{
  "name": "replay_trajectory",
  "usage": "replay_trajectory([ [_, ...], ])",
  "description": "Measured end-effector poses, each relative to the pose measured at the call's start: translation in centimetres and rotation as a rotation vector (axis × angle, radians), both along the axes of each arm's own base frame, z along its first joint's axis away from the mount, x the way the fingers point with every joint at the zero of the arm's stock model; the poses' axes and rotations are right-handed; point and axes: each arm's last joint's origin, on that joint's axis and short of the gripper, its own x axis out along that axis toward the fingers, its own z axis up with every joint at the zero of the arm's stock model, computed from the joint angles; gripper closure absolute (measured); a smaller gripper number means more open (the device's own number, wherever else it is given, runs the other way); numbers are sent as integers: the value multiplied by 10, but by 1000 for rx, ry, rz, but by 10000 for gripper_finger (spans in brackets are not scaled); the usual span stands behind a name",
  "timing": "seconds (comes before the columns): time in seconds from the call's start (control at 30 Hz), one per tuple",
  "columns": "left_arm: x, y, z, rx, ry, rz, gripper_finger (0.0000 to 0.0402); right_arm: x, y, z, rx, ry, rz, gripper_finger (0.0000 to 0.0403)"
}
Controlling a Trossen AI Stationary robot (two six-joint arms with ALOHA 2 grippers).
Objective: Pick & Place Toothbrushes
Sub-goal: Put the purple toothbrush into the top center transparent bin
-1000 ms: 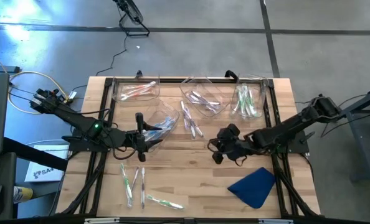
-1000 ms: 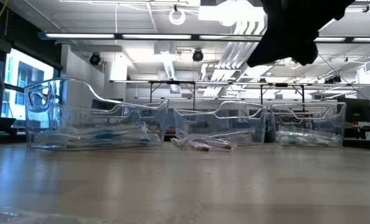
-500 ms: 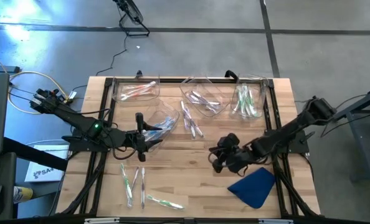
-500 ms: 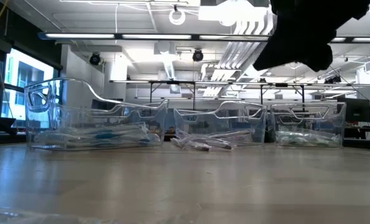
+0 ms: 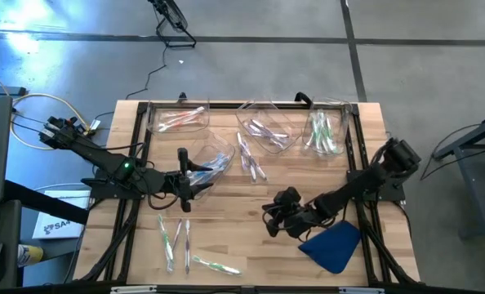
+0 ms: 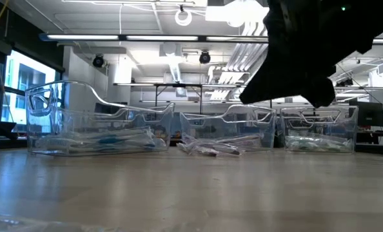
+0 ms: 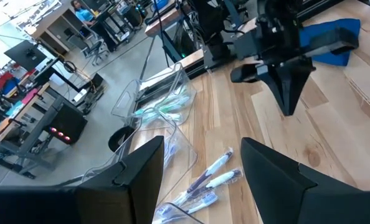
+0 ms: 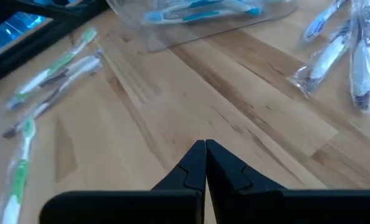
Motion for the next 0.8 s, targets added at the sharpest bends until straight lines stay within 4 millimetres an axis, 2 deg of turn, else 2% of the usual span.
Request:
replay_trajectory([
  [0.17,0,0,0,0,0,0,195,3,-2,-10,-28,12,-26,400],
  [0.37,0,0,0,0,0,0,195,6,-10,-10,-50,16,-59,400],
  [0.63,0,0,0,0,0,0,195,12,-22,-12,-56,100,50,399],
  [0.7,0,0,0,0,0,0,195,14,-25,-12,-85,112,67,390],
  [0.8,0,0,0,0,0,0,195,15,-30,-13,-110,123,64,355],
])
